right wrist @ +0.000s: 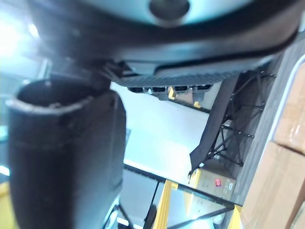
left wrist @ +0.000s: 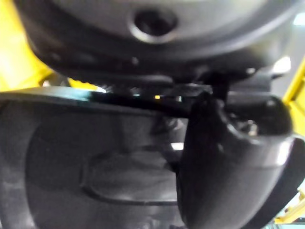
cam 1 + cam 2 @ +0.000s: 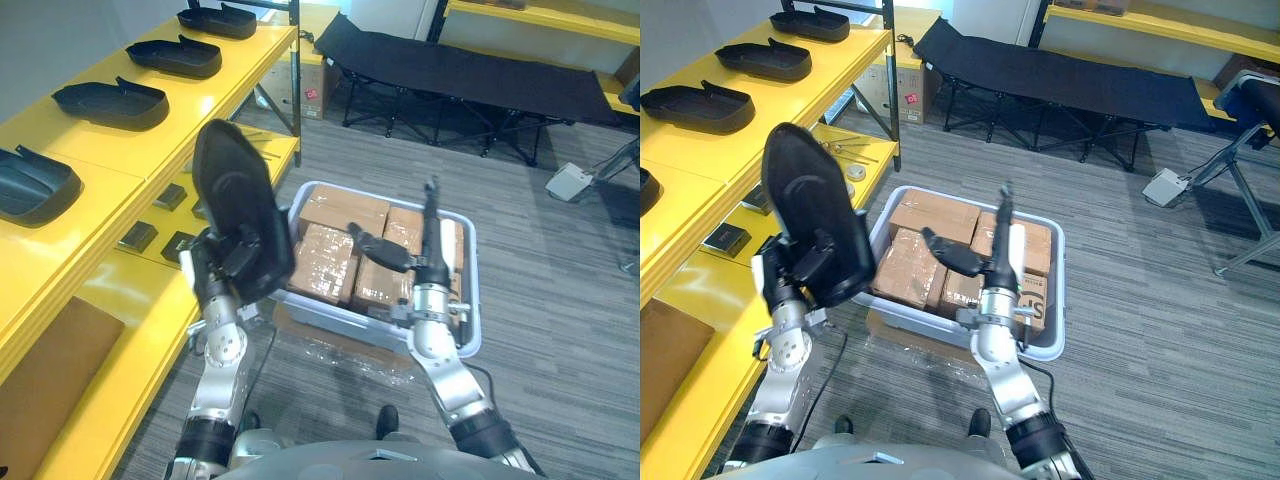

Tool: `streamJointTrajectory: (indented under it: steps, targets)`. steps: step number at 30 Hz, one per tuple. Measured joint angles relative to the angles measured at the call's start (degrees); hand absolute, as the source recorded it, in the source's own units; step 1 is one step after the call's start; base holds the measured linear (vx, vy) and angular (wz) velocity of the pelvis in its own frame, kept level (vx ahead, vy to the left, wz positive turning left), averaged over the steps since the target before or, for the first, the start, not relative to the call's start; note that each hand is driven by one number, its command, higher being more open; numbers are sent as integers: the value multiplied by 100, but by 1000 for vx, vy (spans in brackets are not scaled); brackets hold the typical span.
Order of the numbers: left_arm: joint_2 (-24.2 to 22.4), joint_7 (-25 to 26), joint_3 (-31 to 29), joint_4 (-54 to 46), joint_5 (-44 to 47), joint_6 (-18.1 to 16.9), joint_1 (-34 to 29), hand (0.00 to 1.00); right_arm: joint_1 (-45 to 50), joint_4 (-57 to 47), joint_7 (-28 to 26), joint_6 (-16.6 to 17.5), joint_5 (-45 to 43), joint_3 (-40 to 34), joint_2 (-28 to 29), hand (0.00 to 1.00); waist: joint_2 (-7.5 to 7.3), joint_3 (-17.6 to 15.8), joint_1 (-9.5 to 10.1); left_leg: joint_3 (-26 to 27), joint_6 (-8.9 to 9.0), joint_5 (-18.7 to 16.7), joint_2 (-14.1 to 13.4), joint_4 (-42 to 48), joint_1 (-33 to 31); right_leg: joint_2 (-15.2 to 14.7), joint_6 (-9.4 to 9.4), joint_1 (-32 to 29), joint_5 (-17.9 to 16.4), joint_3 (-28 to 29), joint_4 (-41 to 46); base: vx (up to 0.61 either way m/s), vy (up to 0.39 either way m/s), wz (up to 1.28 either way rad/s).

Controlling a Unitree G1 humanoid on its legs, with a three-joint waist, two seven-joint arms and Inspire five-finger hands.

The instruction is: Walk over and take three plastic housings, then place them on the shelf

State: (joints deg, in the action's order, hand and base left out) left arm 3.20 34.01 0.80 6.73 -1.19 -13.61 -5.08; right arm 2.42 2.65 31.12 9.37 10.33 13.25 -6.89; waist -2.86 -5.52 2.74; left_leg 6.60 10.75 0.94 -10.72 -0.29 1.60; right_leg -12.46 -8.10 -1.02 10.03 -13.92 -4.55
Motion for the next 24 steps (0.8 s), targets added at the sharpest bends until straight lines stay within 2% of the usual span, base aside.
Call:
streamJointTrajectory:
  steps: [3,6,7,9,12,14,17,19,22,24]
  targets:
    - [-1,404,-198,-271,-617,-2,-255,0,330,-1,-138,-1,1,-144,6,100,9,32,0,12,3,-6,0,0,11,0,9,0,-17,3,-1,0,0,0]
    - [0,641,-246,-332,-1314,-1,-408,0,647,2,-503,31,-614,-219,49,100,70,154,9,29,2,-33,0,-5,17,-1,50,-6,-49,6,-29,0,0,0]
    - [0,665,-245,-348,-1536,-1,-480,0,809,2,-701,151,-913,-311,108,100,98,203,10,36,9,-47,0,-5,25,-1,46,-9,-60,9,-30,0,0,0]
    - [-13,654,-233,-444,-1510,-2,-614,0,1075,6,-1057,353,-1342,-635,235,100,155,260,-11,89,23,-67,0,-9,52,-2,38,-38,-77,31,-31,-11,2,-9]
    - [-11,613,-309,-498,-1342,-21,-683,0,1271,15,-1324,393,-1408,-1032,264,100,192,284,-77,104,12,-66,-1,-10,54,-4,43,-16,-75,32,-31,1,1,-3]
    - [-32,544,-423,-508,-733,-57,-679,0,1303,137,-1590,392,-1427,-1265,261,100,213,297,-169,110,6,-63,-1,-9,60,-4,49,-15,-70,34,-30,0,0,0]
    - [-286,412,-570,-908,-103,-67,-802,0,1409,208,-1850,389,-1649,-1328,265,100,221,302,-140,93,0,-70,-2,-9,43,-4,50,-10,-79,7,-31,4,0,3]
    - [-428,339,-619,-1371,-65,-89,-1020,0,1407,250,-1945,383,-1649,-1163,269,100,229,308,-78,9,-2,-75,-2,3,-3,-9,45,16,-98,-75,-30,16,-2,22]
    - [-491,172,-680,-1908,-4,-168,-1230,0,1234,512,-2134,274,-1644,-663,237,100,270,339,146,-302,-3,-58,7,22,-104,-24,3,158,-126,-392,-2,29,-2,49]
    - [-551,95,-906,-2256,112,-244,-1433,0,874,851,-2258,113,-1620,-100,201,100,316,367,371,-533,-3,-44,22,22,-123,-36,-26,322,-167,-640,-1,22,1,52]
